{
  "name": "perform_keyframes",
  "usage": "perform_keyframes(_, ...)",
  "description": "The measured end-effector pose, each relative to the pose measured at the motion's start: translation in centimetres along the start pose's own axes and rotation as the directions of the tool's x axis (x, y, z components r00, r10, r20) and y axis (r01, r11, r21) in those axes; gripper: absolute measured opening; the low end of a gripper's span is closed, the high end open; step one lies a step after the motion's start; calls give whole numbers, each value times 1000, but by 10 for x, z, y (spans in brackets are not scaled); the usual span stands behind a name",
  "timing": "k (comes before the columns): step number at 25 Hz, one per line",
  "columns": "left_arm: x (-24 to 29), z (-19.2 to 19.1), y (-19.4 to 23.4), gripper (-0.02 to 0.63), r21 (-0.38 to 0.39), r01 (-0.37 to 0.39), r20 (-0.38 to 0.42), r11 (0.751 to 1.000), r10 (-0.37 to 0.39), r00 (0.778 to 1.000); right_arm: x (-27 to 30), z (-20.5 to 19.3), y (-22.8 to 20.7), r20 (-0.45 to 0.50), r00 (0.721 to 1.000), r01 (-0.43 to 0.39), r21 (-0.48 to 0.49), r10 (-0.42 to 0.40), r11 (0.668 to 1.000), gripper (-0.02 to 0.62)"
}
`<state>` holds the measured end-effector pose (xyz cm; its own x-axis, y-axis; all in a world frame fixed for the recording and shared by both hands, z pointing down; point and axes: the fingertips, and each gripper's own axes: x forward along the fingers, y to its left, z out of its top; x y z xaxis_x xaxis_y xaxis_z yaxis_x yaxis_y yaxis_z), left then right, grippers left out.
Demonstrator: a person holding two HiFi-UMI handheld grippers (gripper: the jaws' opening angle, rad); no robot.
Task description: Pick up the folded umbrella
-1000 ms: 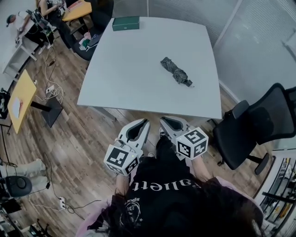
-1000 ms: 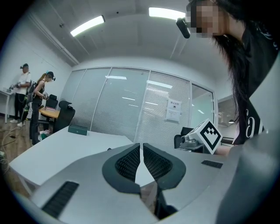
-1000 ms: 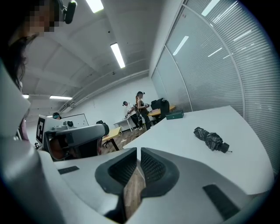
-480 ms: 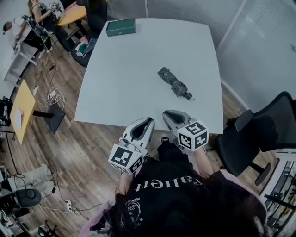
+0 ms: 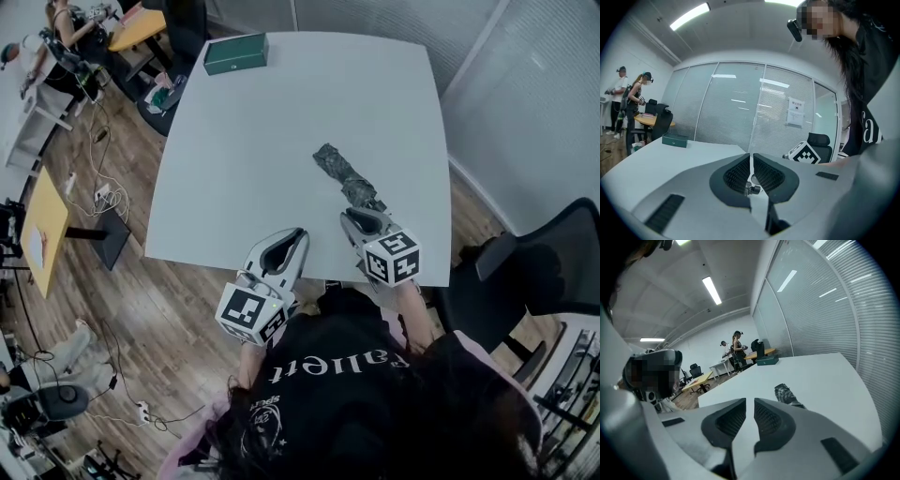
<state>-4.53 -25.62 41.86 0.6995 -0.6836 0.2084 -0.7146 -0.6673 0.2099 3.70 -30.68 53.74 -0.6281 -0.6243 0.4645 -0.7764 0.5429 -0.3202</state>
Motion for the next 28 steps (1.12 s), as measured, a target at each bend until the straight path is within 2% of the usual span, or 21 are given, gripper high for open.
perform_keyframes(2,8,3,3,37,5,-2,-2,1000,2,1000,8,1,-22,-18,999,35,-37,-36,999,41)
perform_keyframes(4,14,5,6,37,7,-4,-6,1000,4,1000,17,2,-42,-44,997,58,-73,-61,996,90)
perform_keyframes(7,22,6,11,37,13,-11,-14,1000,11,1000,35,0,-69,-88,992,75,-109,-85,991,126)
perform_keyframes(13,28,7,24,37,13,-54,-14,998,54,998,73,-12,-108,-162,981,89,-121,-108,989,194)
perform_keyframes(19,31,7,33,37,7,-91,-18,996,91,996,105,-14,-129,-223,968,87,-119,-112,989,253)
perform_keyframes(24,32,8,39,37,8,-108,-22,994,108,994,132,-27,-137,-310,945,58,-150,-103,987,281)
perform_keyframes(28,30,10,42,37,10,-127,-23,992,127,992,146,-44,-143,-394,911,45,-193,-120,980,291)
